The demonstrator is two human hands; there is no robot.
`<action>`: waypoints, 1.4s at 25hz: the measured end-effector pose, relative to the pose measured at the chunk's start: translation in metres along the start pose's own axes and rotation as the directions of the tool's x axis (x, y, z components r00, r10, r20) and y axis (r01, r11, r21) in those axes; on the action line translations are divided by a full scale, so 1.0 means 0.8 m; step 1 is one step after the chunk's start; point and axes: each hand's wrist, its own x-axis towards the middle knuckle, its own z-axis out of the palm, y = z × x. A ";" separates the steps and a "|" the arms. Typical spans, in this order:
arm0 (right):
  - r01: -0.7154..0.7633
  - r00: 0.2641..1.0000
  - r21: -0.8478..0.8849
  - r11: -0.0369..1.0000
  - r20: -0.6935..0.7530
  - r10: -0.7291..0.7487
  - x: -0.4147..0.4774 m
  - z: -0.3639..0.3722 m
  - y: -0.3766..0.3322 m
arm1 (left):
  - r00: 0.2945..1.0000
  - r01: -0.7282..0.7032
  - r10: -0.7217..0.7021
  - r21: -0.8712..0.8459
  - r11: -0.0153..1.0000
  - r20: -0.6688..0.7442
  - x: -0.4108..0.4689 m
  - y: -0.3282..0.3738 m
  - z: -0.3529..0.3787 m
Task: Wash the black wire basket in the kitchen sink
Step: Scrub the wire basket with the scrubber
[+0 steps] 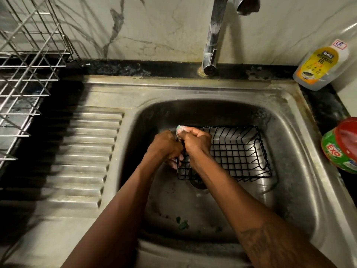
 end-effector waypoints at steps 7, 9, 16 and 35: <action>-0.013 0.996 -0.539 0.842 -0.084 -0.039 0.021 -0.041 0.019 | 0.967 0.192 -0.194 0.024 0.981 0.168 0.010 0.010 0.003; 0.076 0.986 -0.750 0.657 -0.042 -0.162 0.029 -0.068 0.007 | 0.953 0.222 -0.226 0.042 0.974 0.200 0.010 0.011 0.002; 0.363 0.917 -0.923 0.127 0.330 -0.223 0.042 -0.067 0.014 | 0.959 0.220 -0.225 0.049 0.974 0.173 0.012 0.006 -0.004; 0.563 0.820 -0.791 0.240 0.571 -0.043 0.029 -0.049 0.017 | 0.940 0.289 -0.295 0.064 0.955 0.171 0.025 0.003 -0.006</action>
